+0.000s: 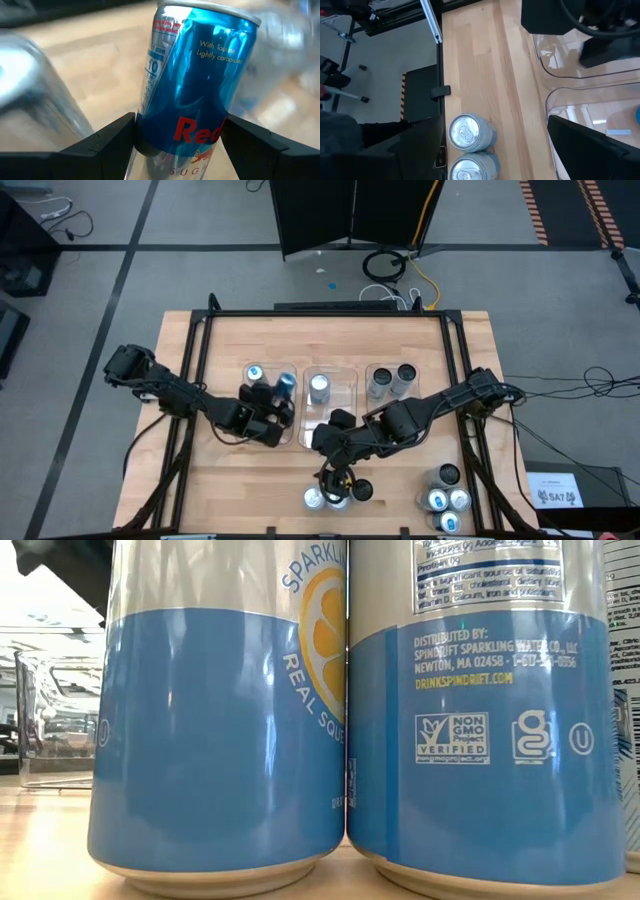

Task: Sort soda cans
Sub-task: Put the top blue soda can into the left transparent bin

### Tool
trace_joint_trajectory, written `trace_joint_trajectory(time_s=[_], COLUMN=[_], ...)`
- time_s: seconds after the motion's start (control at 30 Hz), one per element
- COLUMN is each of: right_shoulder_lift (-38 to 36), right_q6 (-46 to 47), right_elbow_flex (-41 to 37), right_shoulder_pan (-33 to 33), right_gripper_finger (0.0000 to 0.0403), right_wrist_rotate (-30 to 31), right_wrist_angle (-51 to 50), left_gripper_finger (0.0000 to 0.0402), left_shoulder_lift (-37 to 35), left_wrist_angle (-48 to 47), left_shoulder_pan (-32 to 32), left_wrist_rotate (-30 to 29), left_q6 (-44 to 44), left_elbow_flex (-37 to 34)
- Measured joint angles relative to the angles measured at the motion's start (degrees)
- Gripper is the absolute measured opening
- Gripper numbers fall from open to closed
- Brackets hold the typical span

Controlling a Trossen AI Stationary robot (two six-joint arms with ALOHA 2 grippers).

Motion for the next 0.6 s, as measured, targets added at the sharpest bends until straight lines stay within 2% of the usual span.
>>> trace_joint_trajectory(time_s=[0.1,0.2,0.27,0.47,0.6], right_shoulder_lift=[0.00,0.00,0.00,0.00,0.00], right_q6=[-0.03,0.01,0.00,0.00,-0.18], right_elbow_flex=[0.00,0.00,0.00,0.00,0.00], right_shoulder_pan=[0.40,0.77,0.99,1.19,1.19], right_gripper_finger=[0.0350,0.0350,0.0350,0.0350,0.0350], right_wrist_rotate=[0.00,0.00,-0.02,1.17,2.67], right_wrist_angle=[0.13,0.32,0.32,0.13,-0.14], left_gripper_finger=[0.0284,0.0284,0.0284,0.0284,0.0284], left_shoulder_lift=[0.00,0.01,0.08,3.98,7.40], left_wrist_angle=[0.03,0.25,0.43,6.38,7.12], left_shoulder_pan=[-0.38,-0.86,-1.08,-3.42,-5.23], left_wrist_rotate=[-8.70,-14.91,-16.83,-22.54,-23.86], left_q6=[-0.76,-0.83,-1.40,-12.75,-14.34], left_elbow_flex=[0.00,-0.38,-1.15,-5.46,-5.84])
